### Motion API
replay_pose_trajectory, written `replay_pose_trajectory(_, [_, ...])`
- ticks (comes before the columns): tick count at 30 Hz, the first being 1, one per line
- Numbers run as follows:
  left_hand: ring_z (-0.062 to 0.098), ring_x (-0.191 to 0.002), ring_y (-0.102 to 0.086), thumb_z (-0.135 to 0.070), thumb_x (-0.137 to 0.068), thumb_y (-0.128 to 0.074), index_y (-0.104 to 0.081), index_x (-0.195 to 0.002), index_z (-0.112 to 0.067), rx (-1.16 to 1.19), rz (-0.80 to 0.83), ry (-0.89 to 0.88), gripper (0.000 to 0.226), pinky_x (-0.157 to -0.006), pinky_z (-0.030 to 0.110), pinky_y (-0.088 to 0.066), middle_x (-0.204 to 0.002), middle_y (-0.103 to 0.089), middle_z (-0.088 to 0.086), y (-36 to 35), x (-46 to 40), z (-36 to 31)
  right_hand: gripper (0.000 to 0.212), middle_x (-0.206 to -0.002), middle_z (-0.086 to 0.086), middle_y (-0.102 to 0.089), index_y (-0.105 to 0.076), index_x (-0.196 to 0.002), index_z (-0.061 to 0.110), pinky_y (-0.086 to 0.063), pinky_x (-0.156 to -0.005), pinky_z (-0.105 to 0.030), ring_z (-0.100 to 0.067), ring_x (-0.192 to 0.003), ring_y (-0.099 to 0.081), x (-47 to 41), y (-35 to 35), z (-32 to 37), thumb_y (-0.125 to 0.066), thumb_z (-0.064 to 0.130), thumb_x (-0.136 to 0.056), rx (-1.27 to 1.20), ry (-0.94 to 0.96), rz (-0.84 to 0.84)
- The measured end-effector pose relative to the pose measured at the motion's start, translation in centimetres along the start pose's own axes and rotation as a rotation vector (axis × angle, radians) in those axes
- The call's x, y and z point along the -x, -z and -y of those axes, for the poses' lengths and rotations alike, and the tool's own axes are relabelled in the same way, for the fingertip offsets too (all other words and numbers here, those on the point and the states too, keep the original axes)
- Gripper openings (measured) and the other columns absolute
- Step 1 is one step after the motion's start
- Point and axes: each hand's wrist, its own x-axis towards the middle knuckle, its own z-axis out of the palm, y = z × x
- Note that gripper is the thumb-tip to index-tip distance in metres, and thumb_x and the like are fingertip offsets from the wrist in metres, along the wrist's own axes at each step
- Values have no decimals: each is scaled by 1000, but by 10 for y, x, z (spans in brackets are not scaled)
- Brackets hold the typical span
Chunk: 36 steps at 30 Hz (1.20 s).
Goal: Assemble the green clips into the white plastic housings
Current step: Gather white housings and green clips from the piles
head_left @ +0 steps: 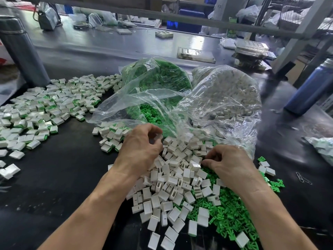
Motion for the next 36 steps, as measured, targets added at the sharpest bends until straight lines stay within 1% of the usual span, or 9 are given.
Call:
replay_pose_trajectory(5, [-18,-81,-61,-15,-98,-69,-66,-113,-25,141,-17,10,18,-64,1,-46,-93,-67,-11,0,0,-3,17,-85,11,-68,-68,-81,32,-55,-70,-32,-10,-80,-63,2,0,-2,-83,38,-87,-87,6,-2])
replay_pose_trajectory(8, [-13,-84,-64,-14,-98,-69,-68,-110,-25,207,-18,7,17,-67,4,-50,-94,-70,-10,0,1,-4,15,-85,11,-68,-66,-84,32,-52,-64,-24,-8,-78,-66,5,1,-3,-80,35,-90,-172,61,-62])
replay_pose_trajectory(11, [0,-87,-71,-13,-98,-69,-68,-108,-26,305,12,-18,17,-75,13,-57,-96,-72,-7,-1,3,-8,13,-80,10,-69,-65,-88,33,-51,-58,-15,-2,-76,-68,6,3,-2,-78,32,-91,-336,143,-169])
replay_pose_trajectory(14, [8,-90,-73,-10,-96,-72,-69,-111,-28,410,75,-26,24,-79,20,-60,-99,-73,-7,-4,6,-12,14,-91,19,-72,-68,-99,34,-57,-66,-15,0,-82,-70,7,2,1,-77,27,-91,-594,174,-172])
replay_pose_trajectory(19, [10,-95,-73,-4,-92,-74,-70,-109,-28,470,146,-37,29,-88,27,-61,-101,-75,-7,-9,10,-17,17,-85,3,-77,-75,-105,22,-54,-57,-17,-8,-70,-70,15,-4,13,-75,17,-88,-881,241,-111])
replay_pose_trajectory(24, [18,-97,-75,-3,-89,-77,-72,-105,-21,595,190,-21,25,-92,33,-61,-100,-77,-1,-13,12,-20,24,-85,-10,-77,-76,-103,11,-54,-52,-24,-19,-68,-68,20,-10,24,-74,22,-81,-992,270,-49])
replay_pose_trajectory(27, [18,-95,-75,-7,-84,-81,-71,-102,-18,656,186,-19,24,-87,29,-61,-98,-77,1,-14,12,-21,28,-81,-12,-74,-78,-102,13,-52,-52,-25,-22,-65,-63,20,-12,26,-76,27,-77,-1000,272,-38])
replay_pose_trajectory(32, [17,-93,-74,-5,-84,-80,-77,-106,-21,768,169,-17,28,-77,20,-57,-100,-77,6,-14,13,-21,23,-79,-9,-72,-79,-99,16,-52,-52,-24,-21,-64,-60,21,-12,25,-77,27,-79,-1038,267,-39])
replay_pose_trajectory(36, [23,-93,-76,-5,-83,-79,-80,-99,-18,876,155,21,20,-81,28,-61,-99,-79,8,-16,14,-23,25,-76,-3,-72,-78,-99,15,-50,-51,-22,-15,-62,-61,22,-12,27,-77,28,-78,-1047,265,-46])
